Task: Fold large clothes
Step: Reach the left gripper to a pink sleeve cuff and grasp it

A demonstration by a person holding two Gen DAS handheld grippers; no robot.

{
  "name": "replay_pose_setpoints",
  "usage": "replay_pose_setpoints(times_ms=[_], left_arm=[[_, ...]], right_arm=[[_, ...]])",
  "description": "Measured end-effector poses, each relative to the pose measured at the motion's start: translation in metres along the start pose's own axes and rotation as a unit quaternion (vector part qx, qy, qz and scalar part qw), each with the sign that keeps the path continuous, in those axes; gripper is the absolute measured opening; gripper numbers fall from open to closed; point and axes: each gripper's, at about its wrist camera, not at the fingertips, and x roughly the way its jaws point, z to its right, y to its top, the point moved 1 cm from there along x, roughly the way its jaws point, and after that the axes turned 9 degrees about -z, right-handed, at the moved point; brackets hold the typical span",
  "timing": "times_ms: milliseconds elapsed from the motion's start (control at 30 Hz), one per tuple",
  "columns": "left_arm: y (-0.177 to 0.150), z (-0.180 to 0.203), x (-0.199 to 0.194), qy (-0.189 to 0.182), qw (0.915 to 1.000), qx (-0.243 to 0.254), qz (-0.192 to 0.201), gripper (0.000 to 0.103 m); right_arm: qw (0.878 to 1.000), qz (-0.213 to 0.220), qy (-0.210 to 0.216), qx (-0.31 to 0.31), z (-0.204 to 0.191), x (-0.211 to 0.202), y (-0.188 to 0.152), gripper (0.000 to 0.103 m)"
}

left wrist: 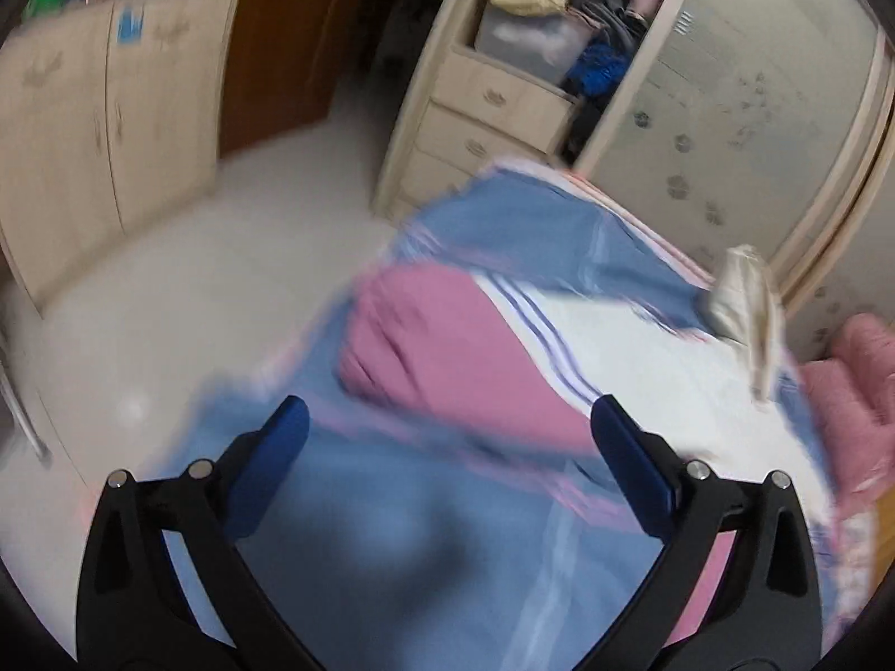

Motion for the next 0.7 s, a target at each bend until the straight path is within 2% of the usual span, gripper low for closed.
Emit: replay_pose_setpoints(times_ms=[33,200,333,467,533,567,633,700], left_arm=[[0.013,-0.005,0.011,0.019,0.9998,-0.005,-0.004,0.101],[0.045,-0.019,0.067,0.014,0.9973,-0.037,-0.062,0.101],[0.044,-0.022,0.107,0.015,0.9964,-0.001,-0.084,0.101],[0.04,-0.029,0.142,-0.005,0.9947,-0.011,-0.102,0.099],[0.038,-0.03,0.158,-0.003,0.993,-0.016,-0.117,0.085],[0.037,-0.03,0.164,0.009,0.9921,-0.023,-0.123,0.073],[0.036,-0.032,0.163,0.019,0.9919,-0.033,-0.121,0.058],[0.041,-0.029,0.155,0.023,0.993,-0.037,-0.11,0.034]], right_arm=[[1.0,-0.003,-0.004,-0.001,0.001,0.003,-0.001,0.102],[1.0,-0.014,-0.008,-0.013,0.0,0.013,-0.005,0.102],[0.999,-0.026,-0.006,-0.019,-0.004,0.02,-0.008,0.102],[0.999,-0.033,-0.01,-0.029,-0.009,0.024,-0.009,0.102],[0.999,-0.033,-0.013,-0.034,-0.011,0.025,-0.009,0.102],[0.999,-0.034,-0.014,-0.036,-0.012,0.025,-0.01,0.102],[0.998,-0.035,-0.015,-0.041,-0.014,0.026,-0.011,0.102],[0.998,-0.038,-0.015,-0.046,-0.016,0.027,-0.012,0.102]])
